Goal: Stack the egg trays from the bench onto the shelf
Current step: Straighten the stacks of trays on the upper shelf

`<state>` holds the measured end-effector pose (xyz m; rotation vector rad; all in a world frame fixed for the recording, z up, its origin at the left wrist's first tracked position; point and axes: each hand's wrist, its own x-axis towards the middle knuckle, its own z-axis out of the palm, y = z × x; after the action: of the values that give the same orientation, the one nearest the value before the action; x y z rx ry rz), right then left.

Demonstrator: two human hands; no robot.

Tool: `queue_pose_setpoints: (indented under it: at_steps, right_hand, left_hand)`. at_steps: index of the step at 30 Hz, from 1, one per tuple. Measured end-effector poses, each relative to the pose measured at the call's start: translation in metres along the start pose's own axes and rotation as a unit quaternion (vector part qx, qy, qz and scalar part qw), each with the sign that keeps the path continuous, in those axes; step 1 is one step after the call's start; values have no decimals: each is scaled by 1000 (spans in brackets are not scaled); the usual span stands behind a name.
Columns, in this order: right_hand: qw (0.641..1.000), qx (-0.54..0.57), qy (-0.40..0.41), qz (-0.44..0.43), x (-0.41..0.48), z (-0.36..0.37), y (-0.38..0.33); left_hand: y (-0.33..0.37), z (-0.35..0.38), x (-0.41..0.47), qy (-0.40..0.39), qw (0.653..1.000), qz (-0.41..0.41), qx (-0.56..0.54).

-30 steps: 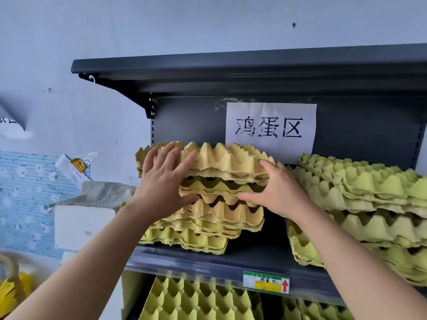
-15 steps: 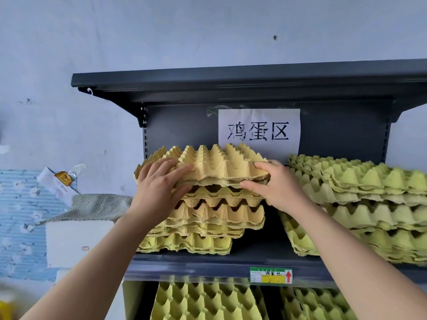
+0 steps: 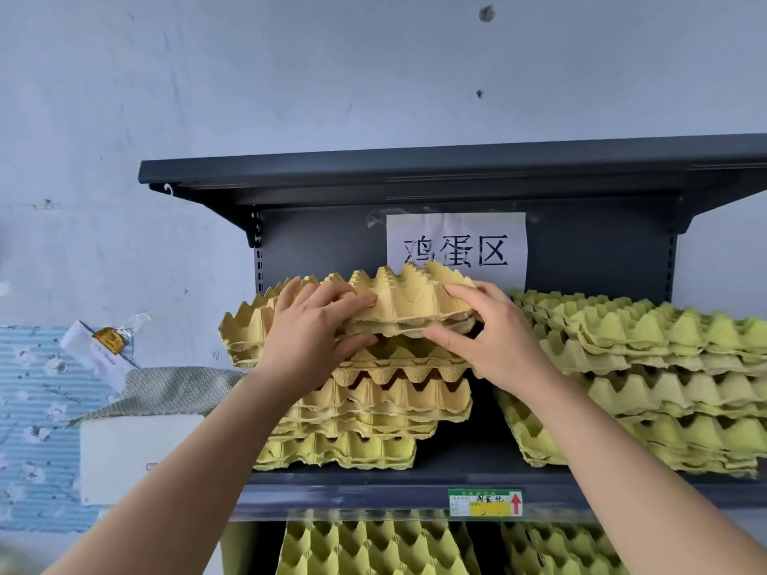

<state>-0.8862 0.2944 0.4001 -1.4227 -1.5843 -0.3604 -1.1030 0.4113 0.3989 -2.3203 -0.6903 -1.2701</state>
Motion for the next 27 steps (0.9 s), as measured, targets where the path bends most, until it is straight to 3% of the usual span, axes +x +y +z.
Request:
queue_pose_setpoints:
  at_steps: [3, 5, 15, 20, 27]
  right_hand:
    - [992, 121, -35, -5, -1, -14, 3]
    - [990, 135, -45, 2, 1, -21, 9]
    - [996, -28, -63, -64, 32, -34, 22]
    - [988, -69, -32, -138, 26, -26, 15]
    - [975, -139, 13, -173, 30, -23, -10]
  left_hand:
    - [-5, -8, 4, 41, 999, 4, -28]
    - [-8, -14, 7, 51, 997, 2, -52]
    - [-18, -40, 3, 3, 981, 10, -196]
    - [-27, -44, 0, -15, 978, -26, -208]
    - [-27, -49, -11, -51, 973, -69, -214]
